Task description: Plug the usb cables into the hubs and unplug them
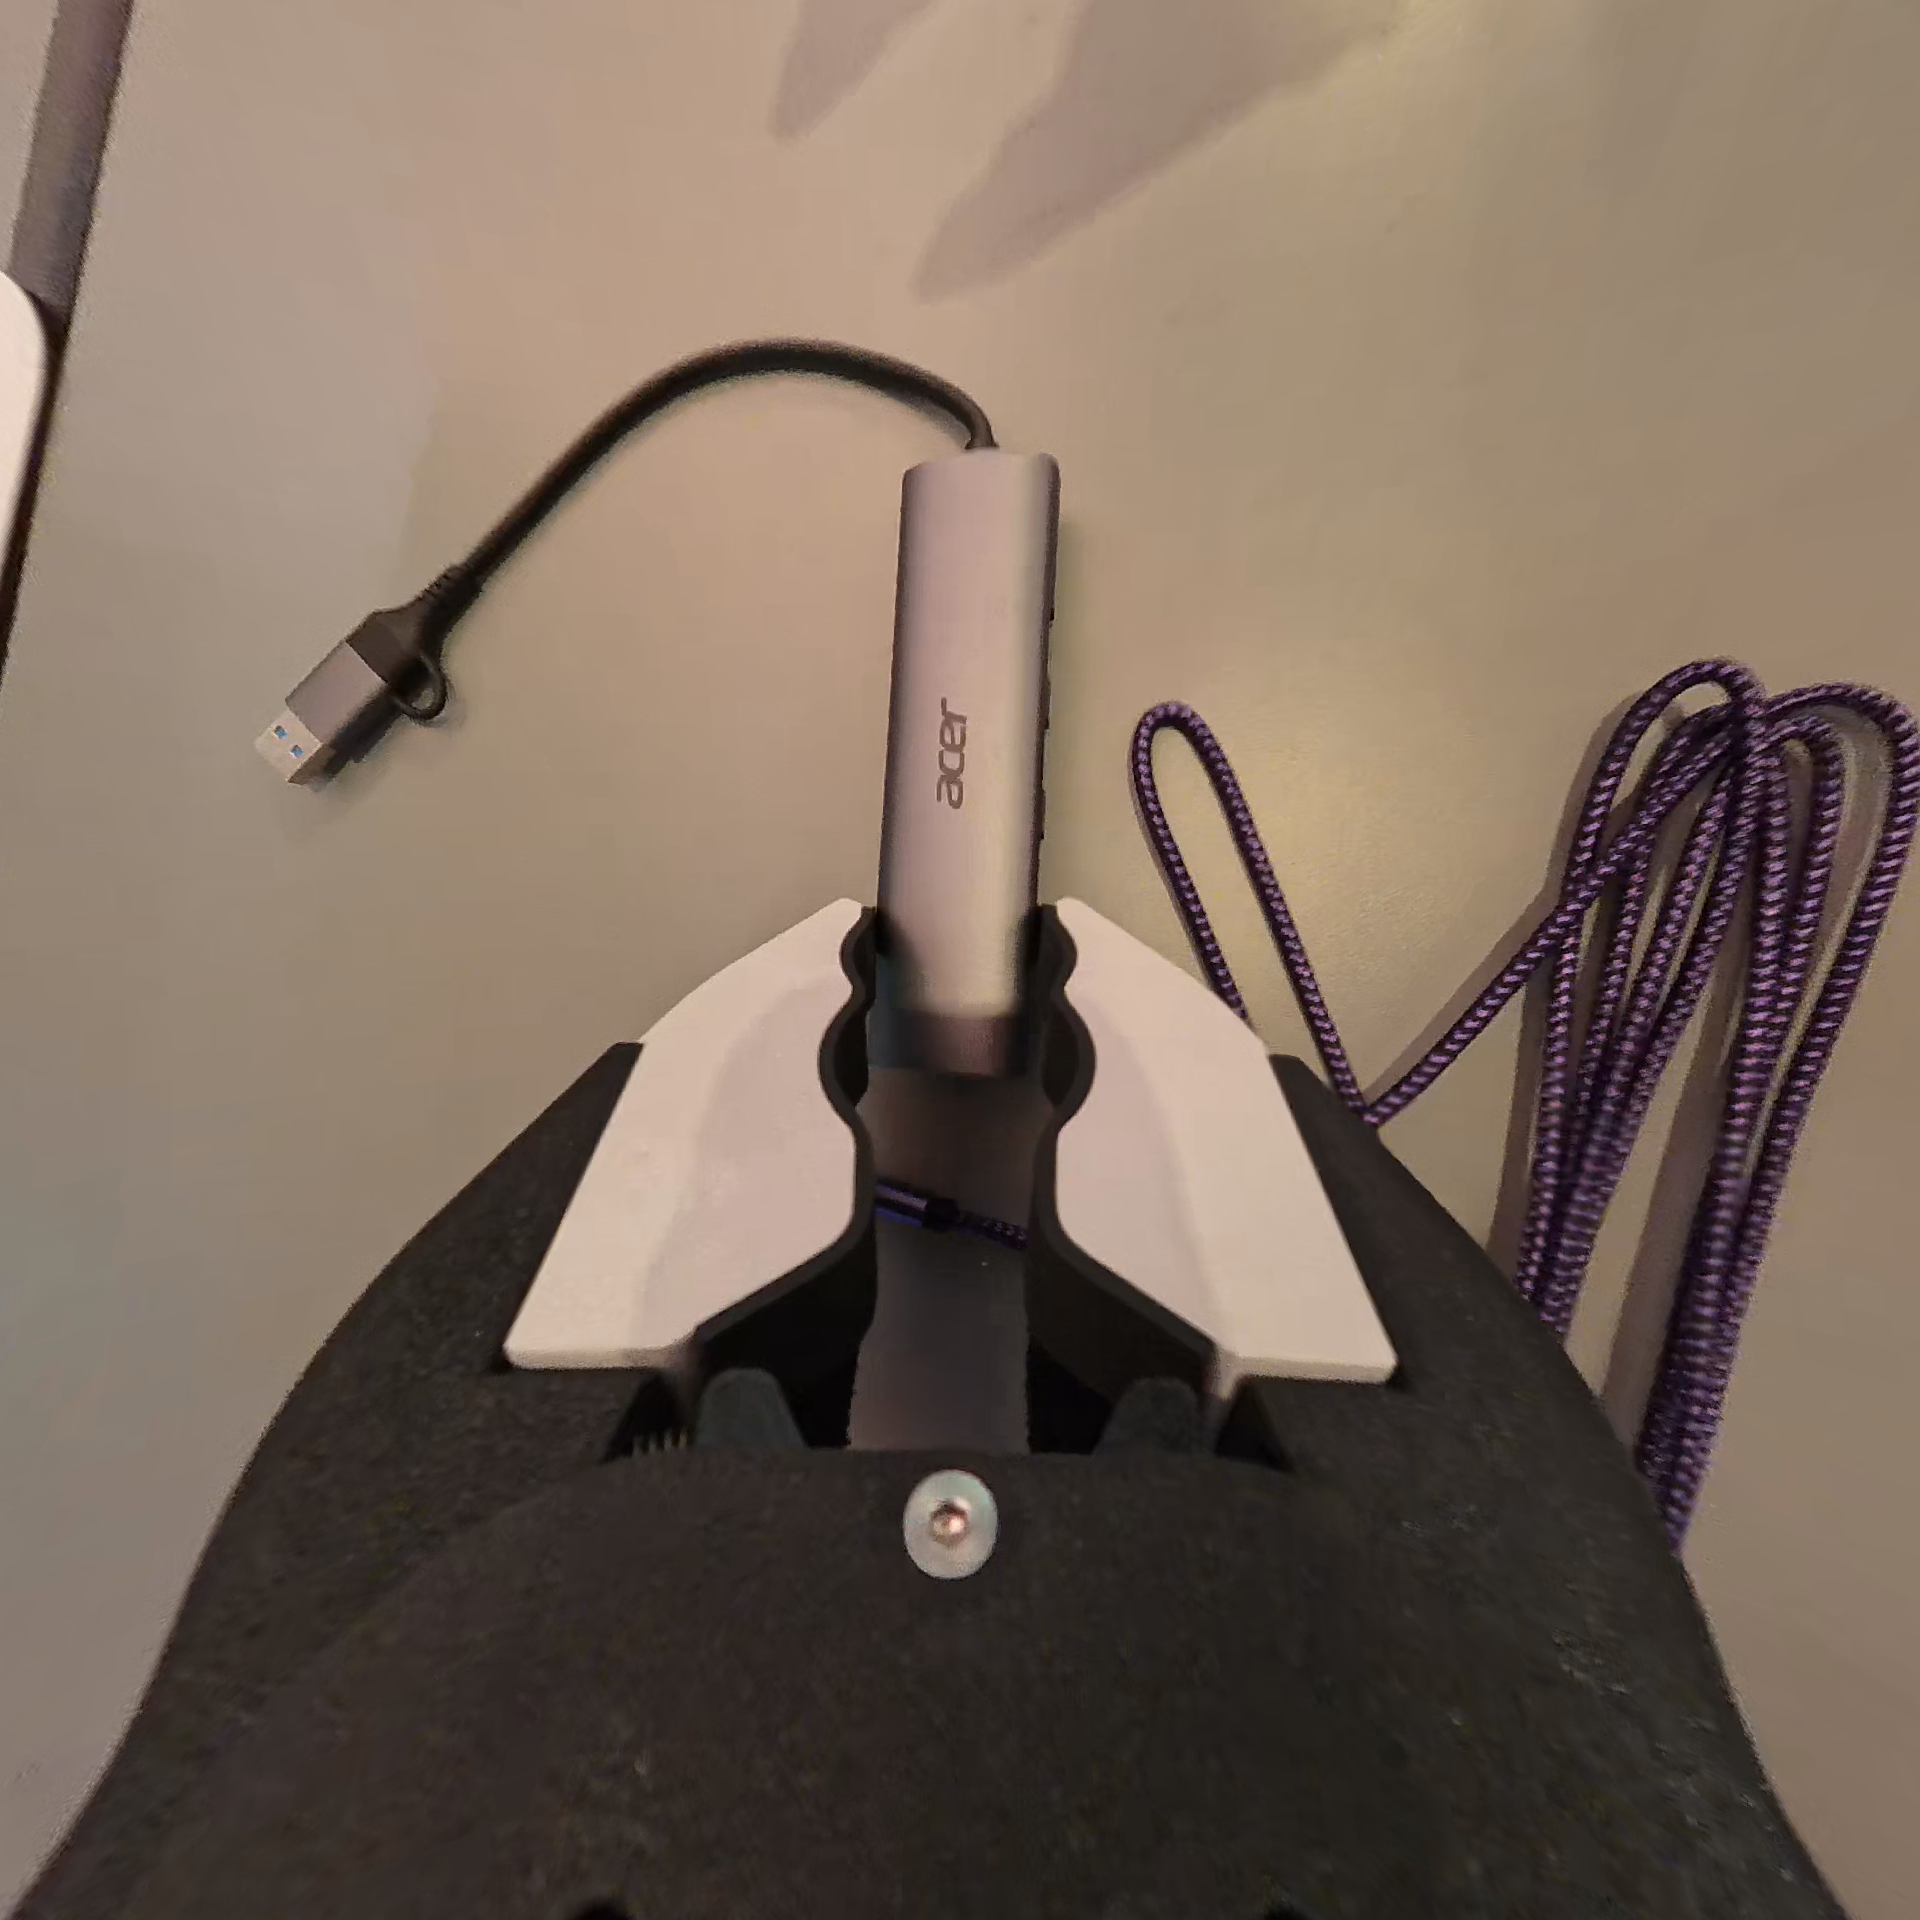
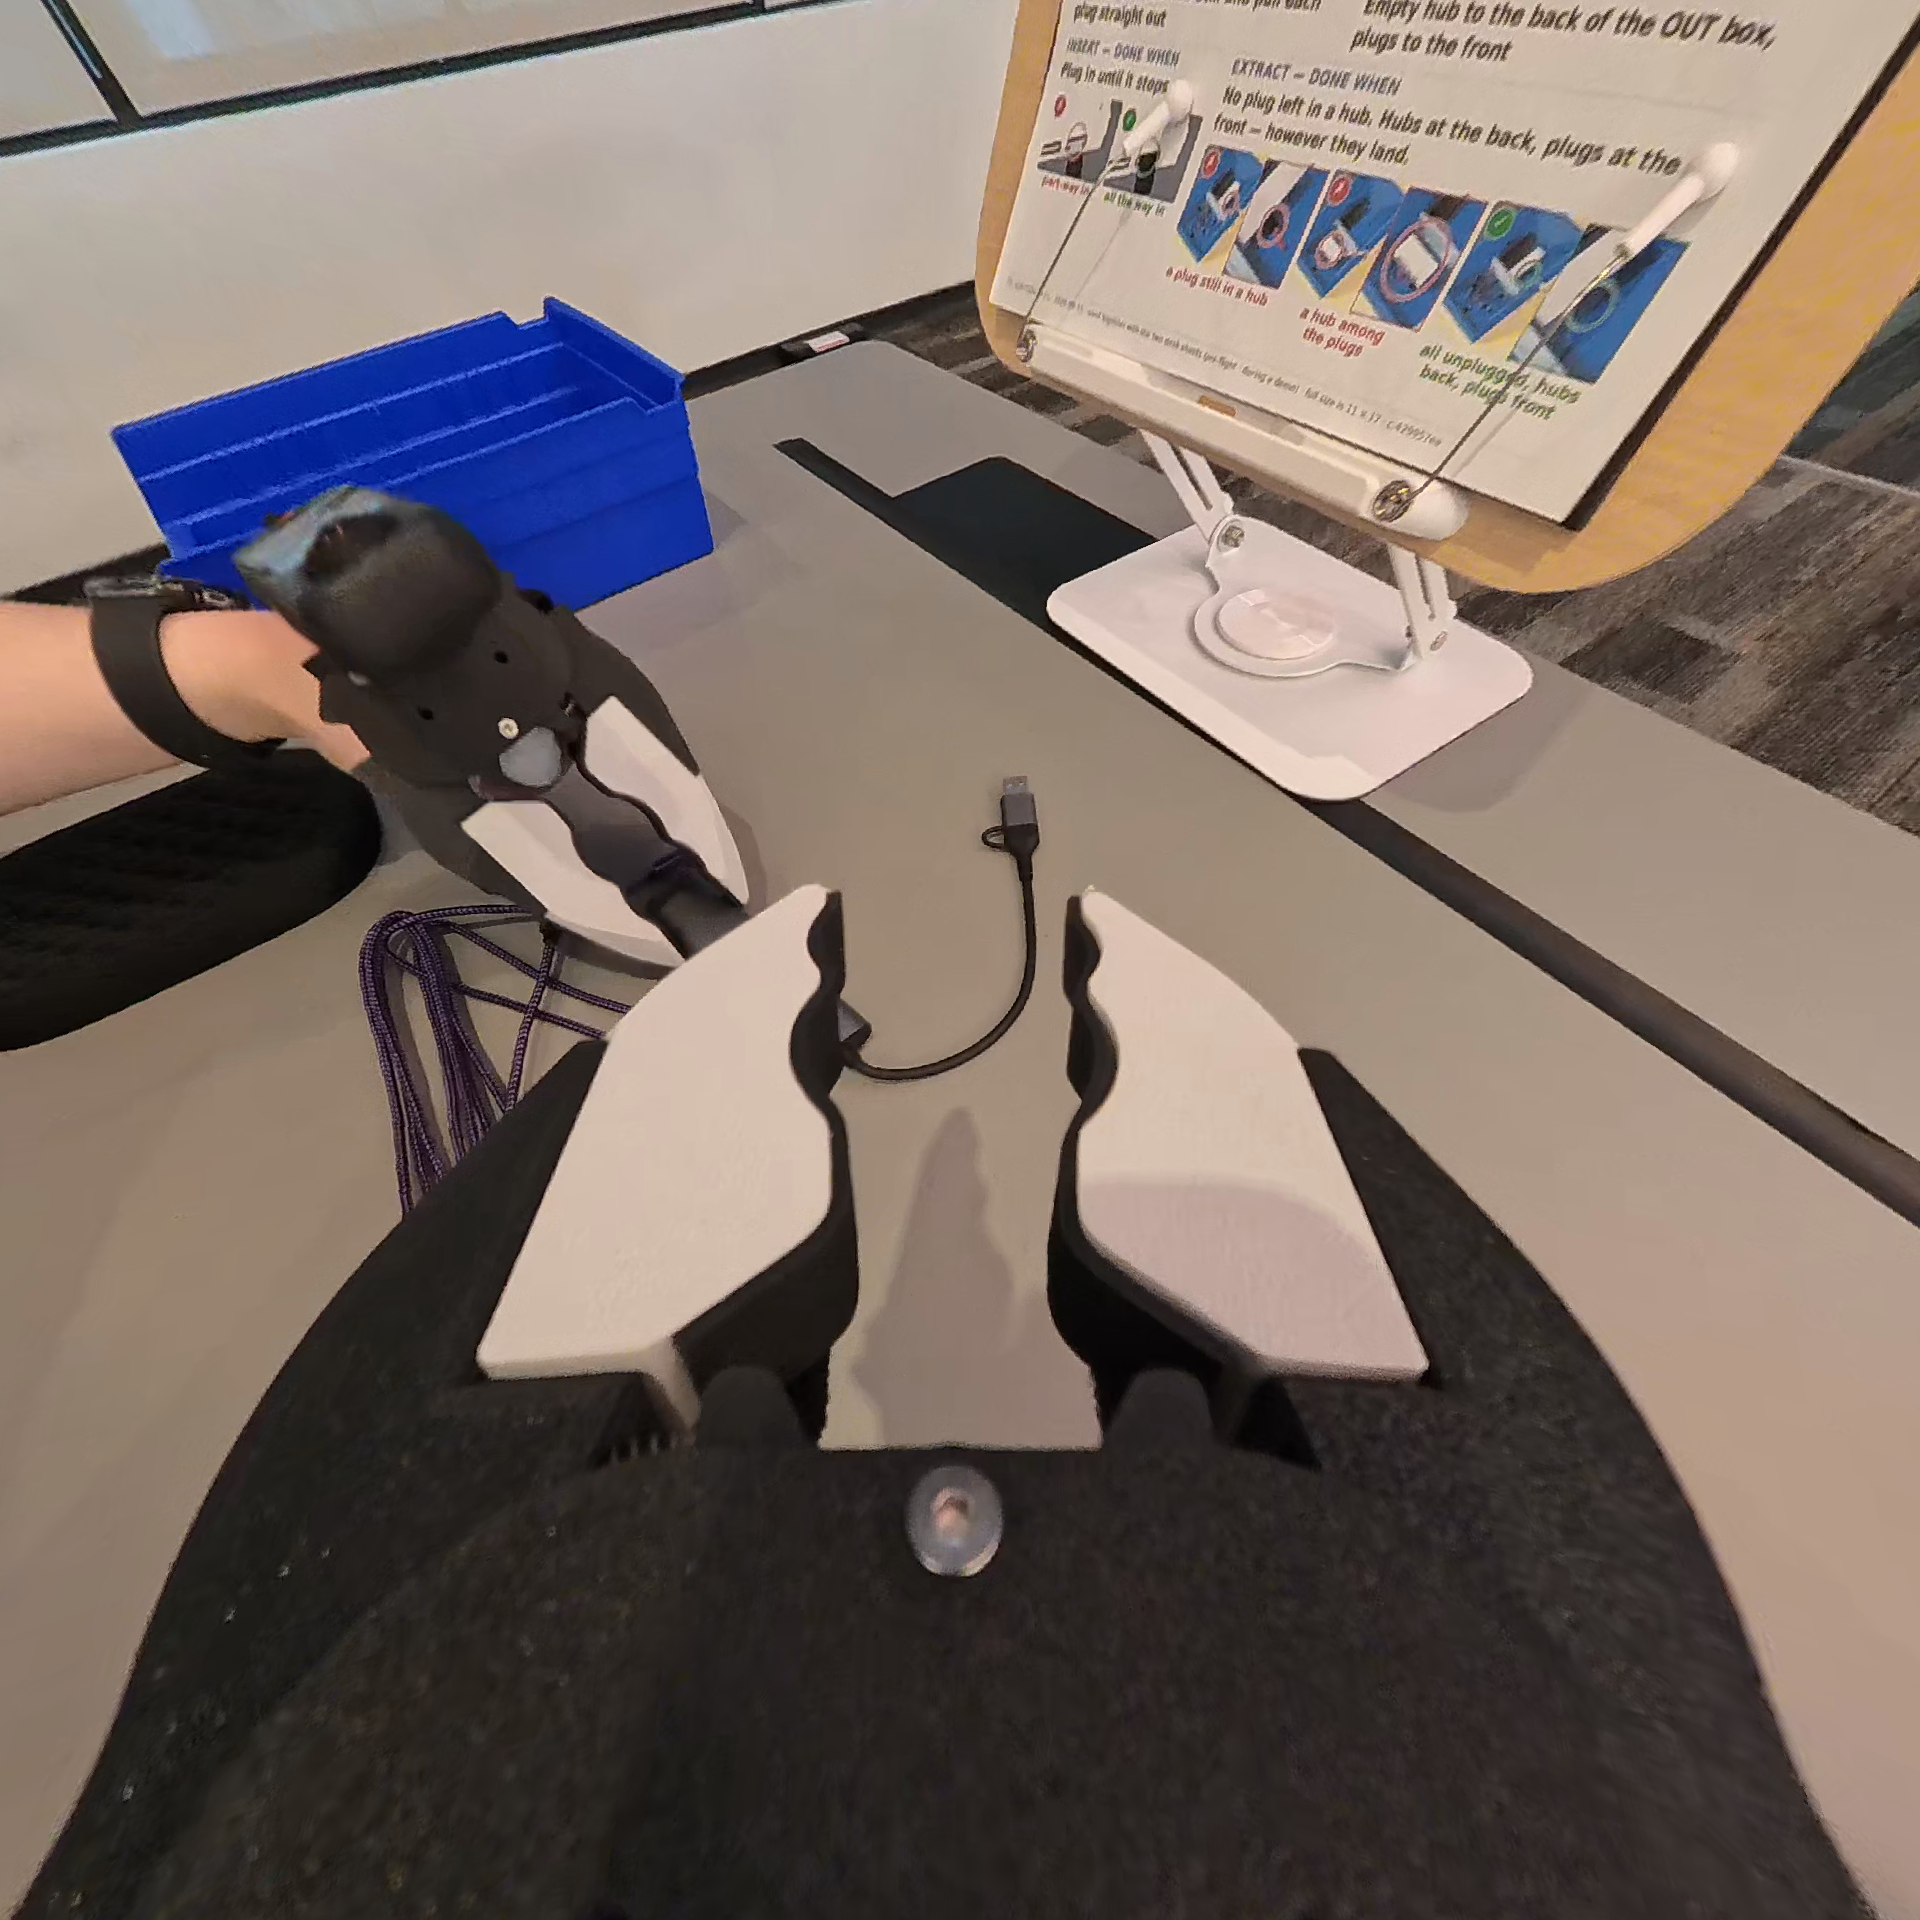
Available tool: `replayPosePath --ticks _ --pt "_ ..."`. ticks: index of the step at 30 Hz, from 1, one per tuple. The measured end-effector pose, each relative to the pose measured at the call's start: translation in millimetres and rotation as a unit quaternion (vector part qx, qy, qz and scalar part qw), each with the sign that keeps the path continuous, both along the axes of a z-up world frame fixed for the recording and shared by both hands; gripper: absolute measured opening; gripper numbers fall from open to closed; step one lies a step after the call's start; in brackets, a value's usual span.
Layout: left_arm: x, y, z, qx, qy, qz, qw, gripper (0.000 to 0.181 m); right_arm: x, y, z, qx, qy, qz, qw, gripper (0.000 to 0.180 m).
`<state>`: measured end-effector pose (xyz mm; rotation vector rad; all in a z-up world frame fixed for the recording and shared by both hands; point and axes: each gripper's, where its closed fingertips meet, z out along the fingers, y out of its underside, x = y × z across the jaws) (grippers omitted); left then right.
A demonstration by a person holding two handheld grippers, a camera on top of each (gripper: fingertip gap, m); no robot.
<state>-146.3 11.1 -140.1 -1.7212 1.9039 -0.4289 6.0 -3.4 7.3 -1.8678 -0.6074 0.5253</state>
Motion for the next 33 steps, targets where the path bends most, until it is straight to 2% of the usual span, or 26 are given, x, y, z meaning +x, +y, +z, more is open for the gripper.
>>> replayPosePath --ticks 8,15,21,33 --pt "-2.6 -6.8 52.1 -0.008 -0.062 -0.001 0.998 0.029 -34.0 -5.1 -13.7 0.004 0.008 0.091 0.996 0.041" --pt "-10.8 -20.4 62.6 -0.016 -0.062 -0.011 0.998 0.029 -92.1 -20.6 -27.6 0.042 0.049 0.221 0.973 0.046" --pt "-10.1 -32.9 71.4 -0.024 -0.078 -0.020 0.996 0.029 -119.3 -23.6 -54.9 0.041 0.035 0.254 0.966 0.060" --pt "1.6 -50.8 78.5 -0.024 -0.093 -0.041 0.995 0.028 -134.4 -24.0 -71.4 0.028 0.063 0.278 0.958 0.064"
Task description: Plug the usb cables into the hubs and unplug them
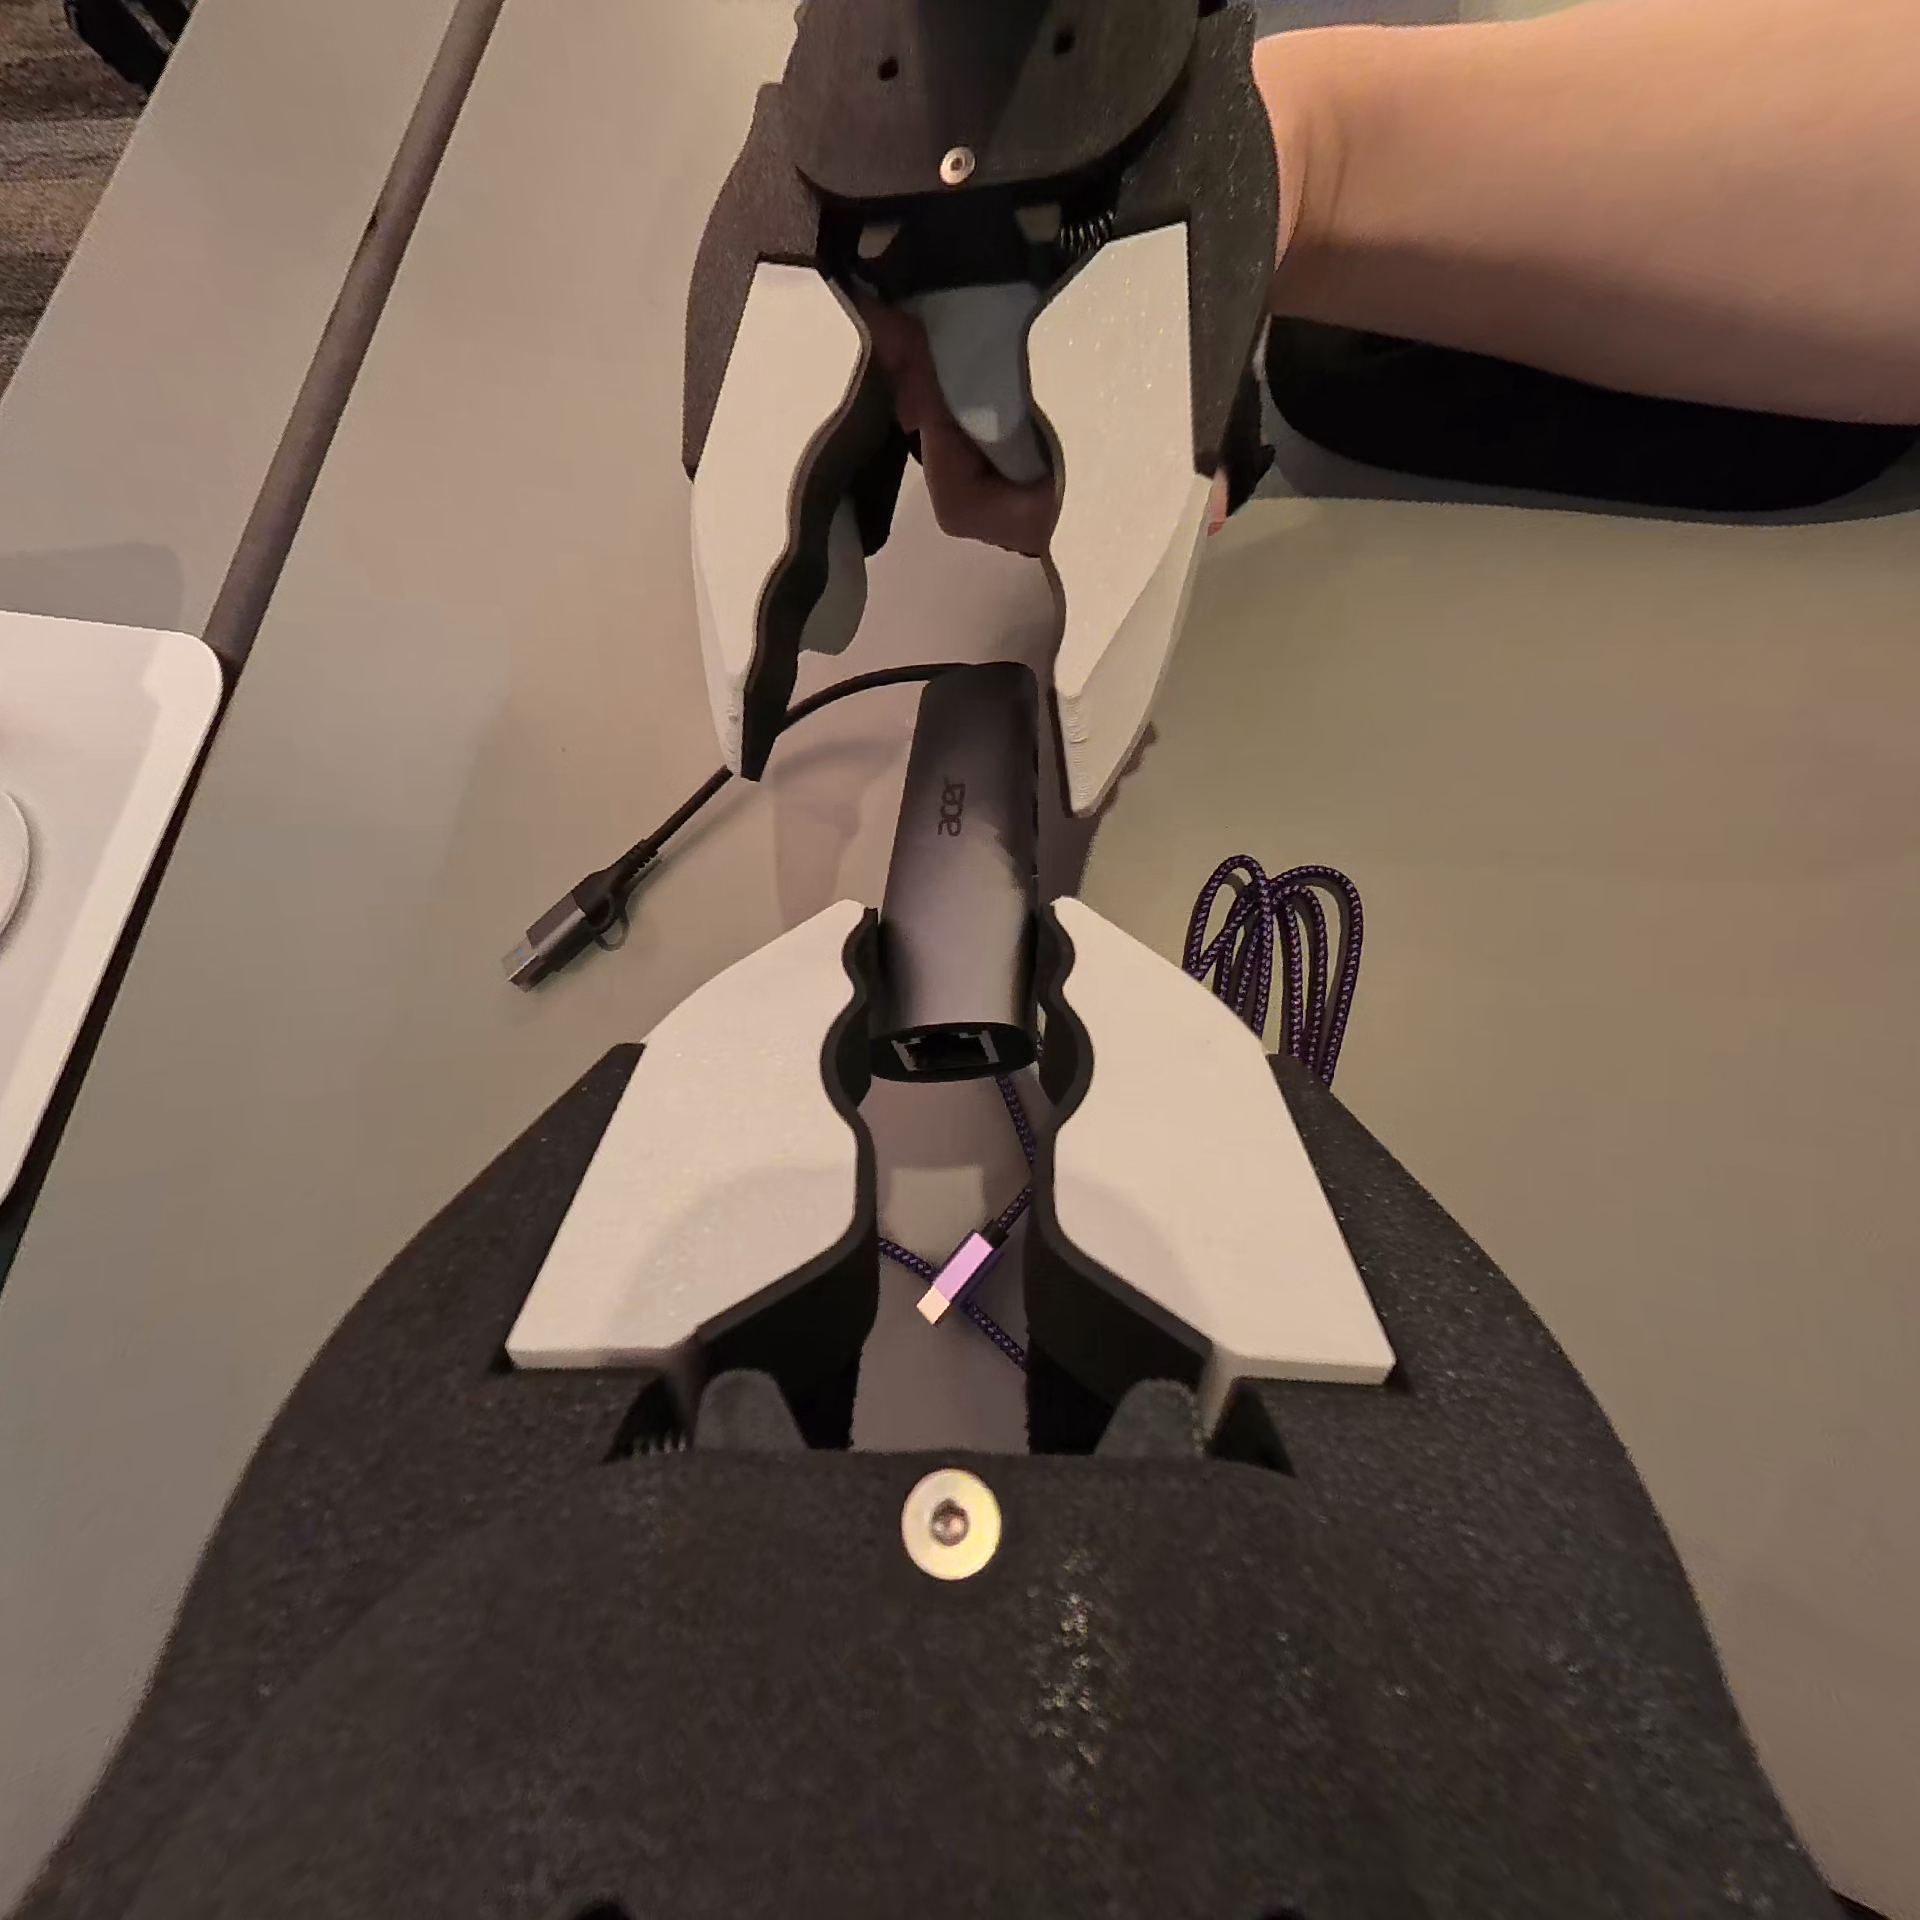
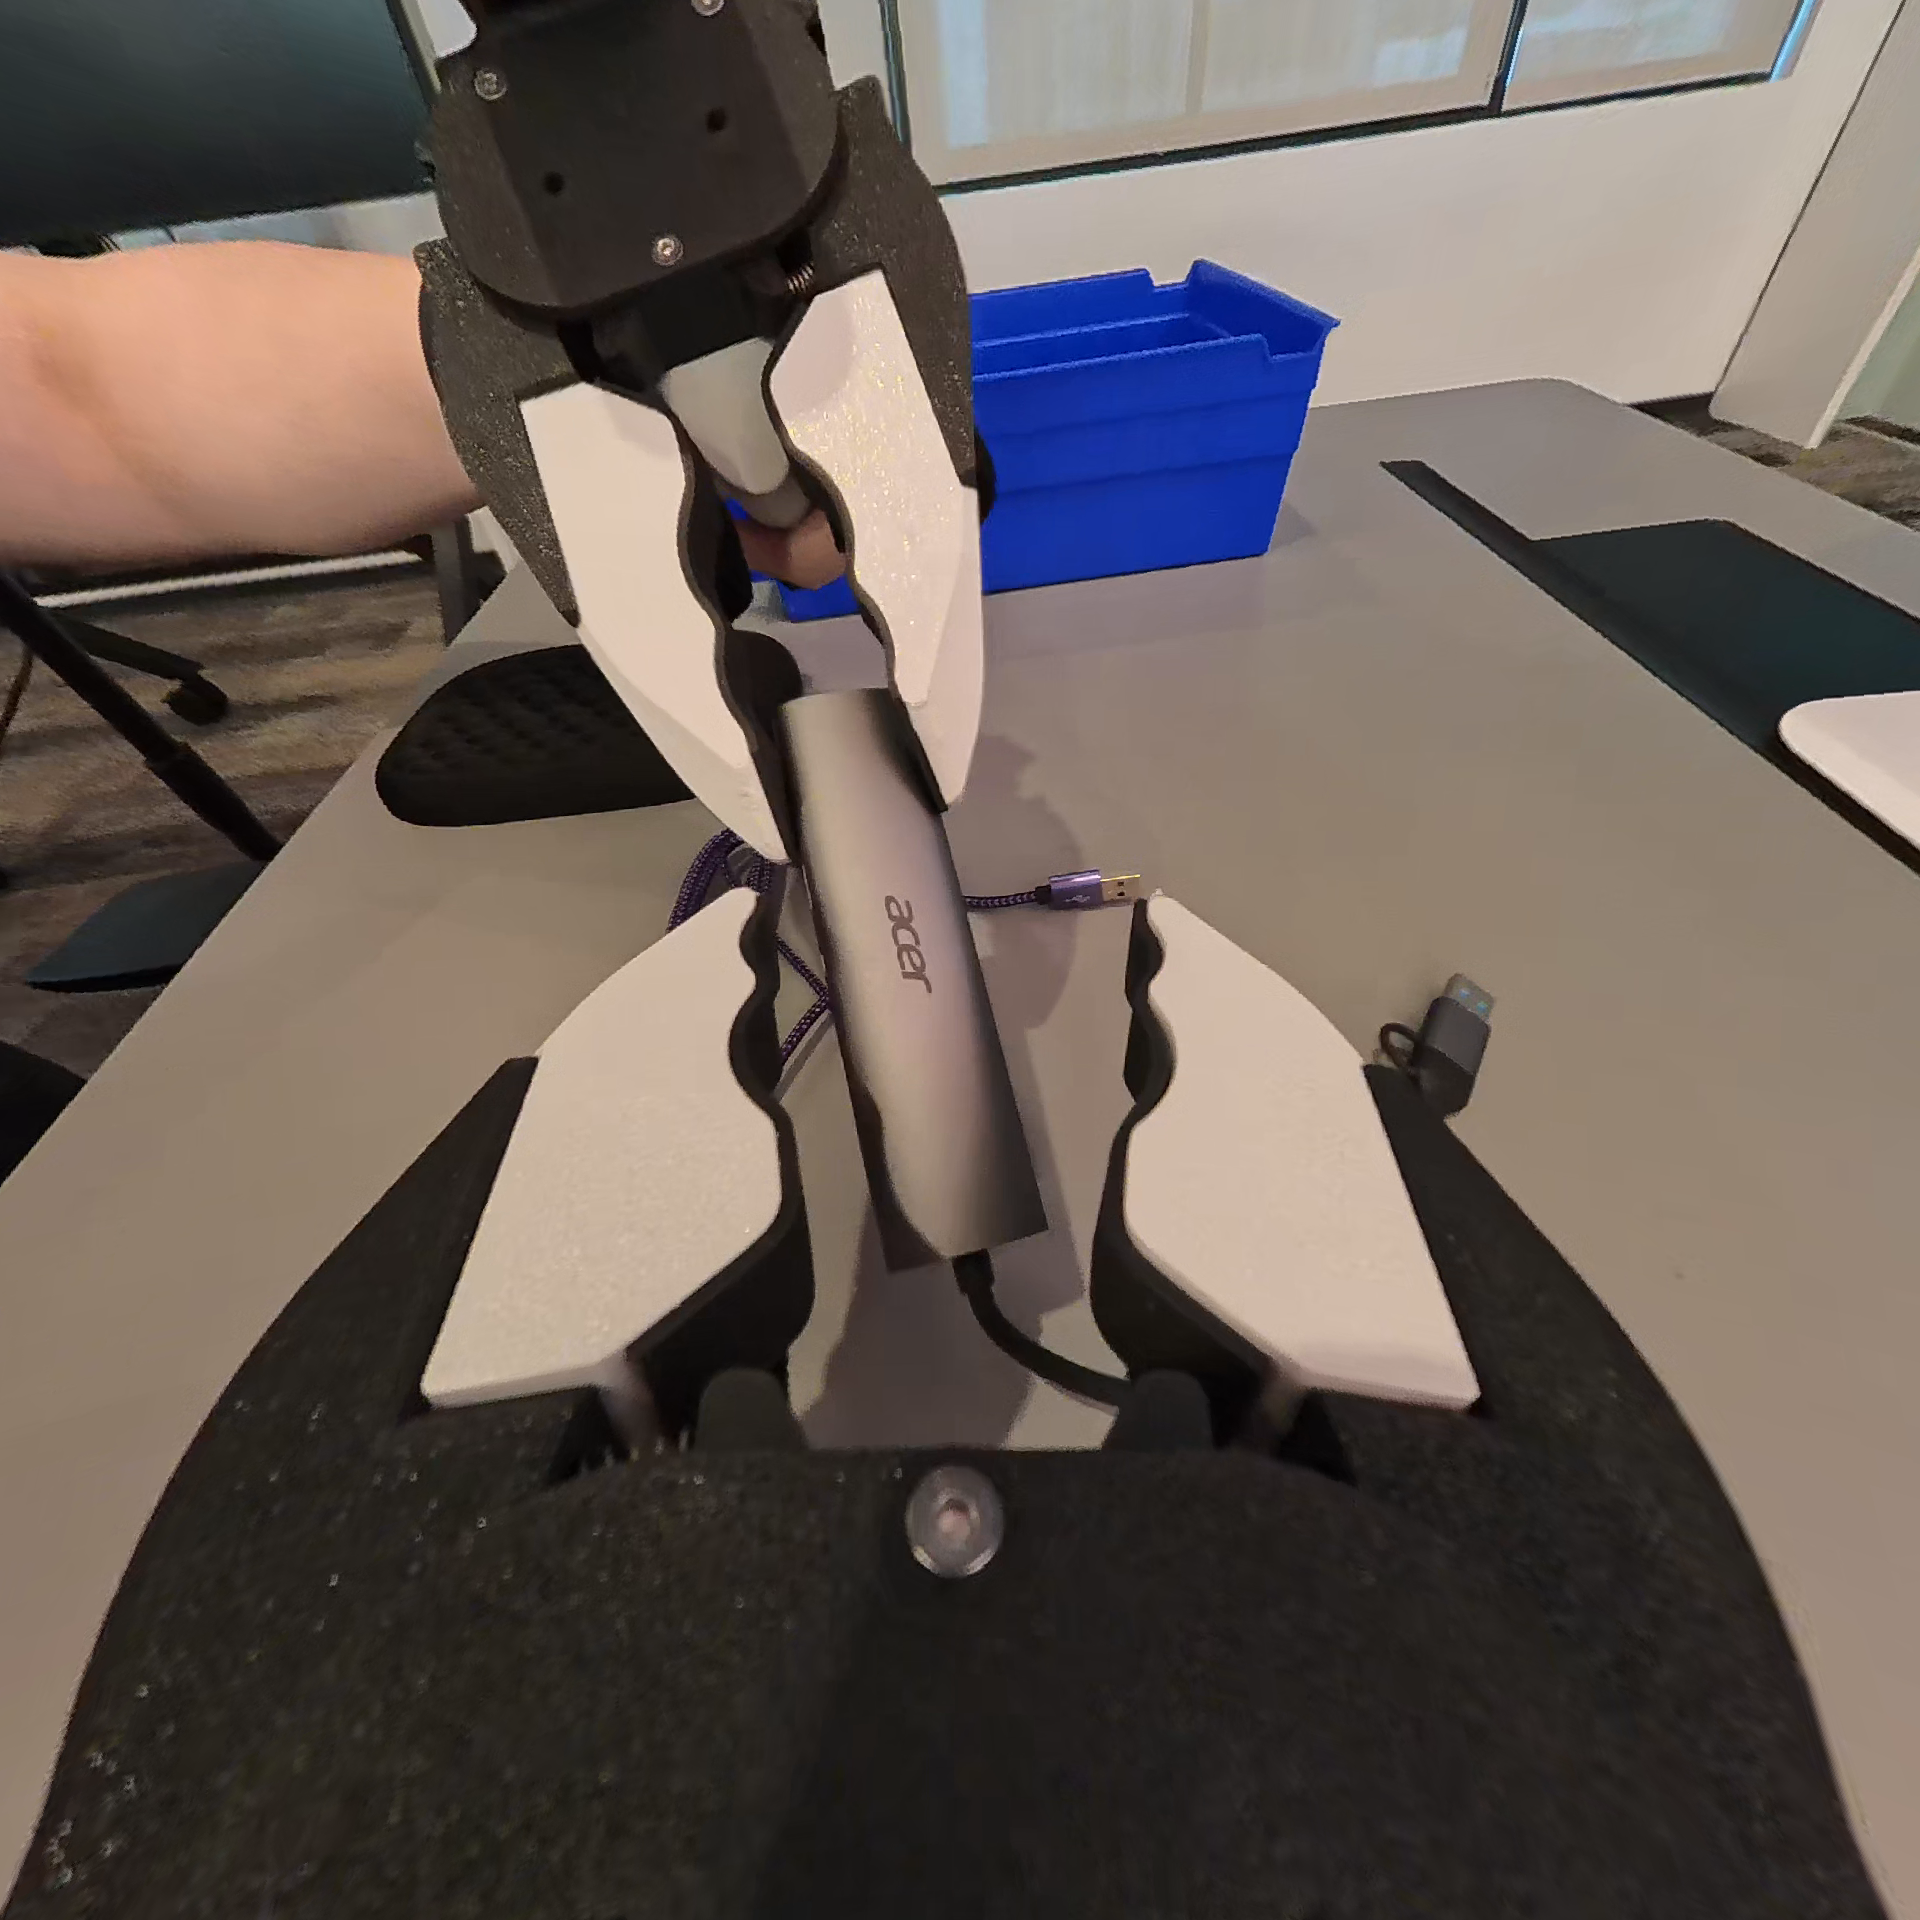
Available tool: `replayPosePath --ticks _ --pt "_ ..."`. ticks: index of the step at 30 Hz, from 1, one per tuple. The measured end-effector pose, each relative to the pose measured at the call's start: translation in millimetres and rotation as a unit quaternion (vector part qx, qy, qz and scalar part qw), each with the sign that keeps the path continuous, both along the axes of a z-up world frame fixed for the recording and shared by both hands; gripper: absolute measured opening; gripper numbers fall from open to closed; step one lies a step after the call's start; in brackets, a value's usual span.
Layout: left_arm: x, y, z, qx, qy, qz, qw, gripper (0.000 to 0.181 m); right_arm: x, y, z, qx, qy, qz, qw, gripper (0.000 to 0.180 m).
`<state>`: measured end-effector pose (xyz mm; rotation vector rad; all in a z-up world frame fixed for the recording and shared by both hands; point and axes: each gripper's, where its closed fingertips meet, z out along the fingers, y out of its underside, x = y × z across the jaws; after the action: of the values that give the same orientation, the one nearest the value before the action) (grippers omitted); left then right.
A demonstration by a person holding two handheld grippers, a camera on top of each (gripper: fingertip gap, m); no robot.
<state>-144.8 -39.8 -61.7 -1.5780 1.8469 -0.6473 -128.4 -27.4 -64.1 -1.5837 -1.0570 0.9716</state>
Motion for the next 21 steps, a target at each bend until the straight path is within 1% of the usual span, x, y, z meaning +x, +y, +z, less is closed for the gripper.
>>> replayPosePath --ticks 5,8,9,10,11,12,13,14,15,17,18,21 --pt "0.8 0.8 2.5 0.001 -0.005 0.003 1.000 0.028 -0.1 -5.6 -14.7 -0.037 -0.009 0.030 0.999 0.058" --pt "1.9 -0.3 6.9 -0.007 -0.019 0.001 1.000 0.028 -3.2 -6.8 -19.7 -0.037 -0.022 0.037 0.998 0.058" --pt "3.3 -0.4 11.6 -0.010 -0.036 0.000 0.999 0.010 -4.4 -7.0 -19.9 -0.037 -0.023 0.038 0.998 0.057" --pt "4.9 0.4 18.4 -0.015 -0.057 0.002 0.998 0.000 -5.7 -7.7 -20.2 -0.039 -0.022 0.041 0.998 0.055" --pt "5.3 0.1 23.2 -0.027 -0.068 0.002 0.997 0.000 -6.8 -8.9 -21.2 -0.042 -0.024 0.046 0.998 0.053" --pt "4.6 0.9 25.5 -0.035 -0.071 0.002 0.997 0.000 -7.9 -8.9 -23.9 -0.043 -0.029 0.047 0.998 0.048" --pt "3.3 4.5 25.0 -0.033 -0.070 0.007 0.997 0.000 -8.6 -10.3 -29.0 -0.043 -0.044 0.056 0.997 0.022" --pt "1.7 10.0 22.0 -0.024 -0.069 0.016 0.997 0.000 -9.9 -14.3 -34.0 -0.048 -0.057 0.074 0.994 0.005" --pt "-0.3 14.2 17.1 -0.021 -0.065 0.022 0.997 0.000 -10.9 -14.0 -38.0 -0.057 -0.064 0.074 0.994 0.008" --pt "-5.1 18.6 4.8 -0.033 -0.054 0.033 0.997 0.000 -9.1 -3.9 -46.4 -0.061 -0.082 0.038 0.994 0.028" --pt "-8.1 20.5 -1.5 -0.035 -0.047 0.038 0.998 0.000 -8.0 -3.1 -48.9 -0.062 -0.090 0.033 0.993 0.031" --pt "-18.6 24.7 -21.2 -0.039 -0.021 0.054 0.998 0.000 -6.2 -6.9 -48.5 -0.059 -0.092 0.040 0.993 0.030"
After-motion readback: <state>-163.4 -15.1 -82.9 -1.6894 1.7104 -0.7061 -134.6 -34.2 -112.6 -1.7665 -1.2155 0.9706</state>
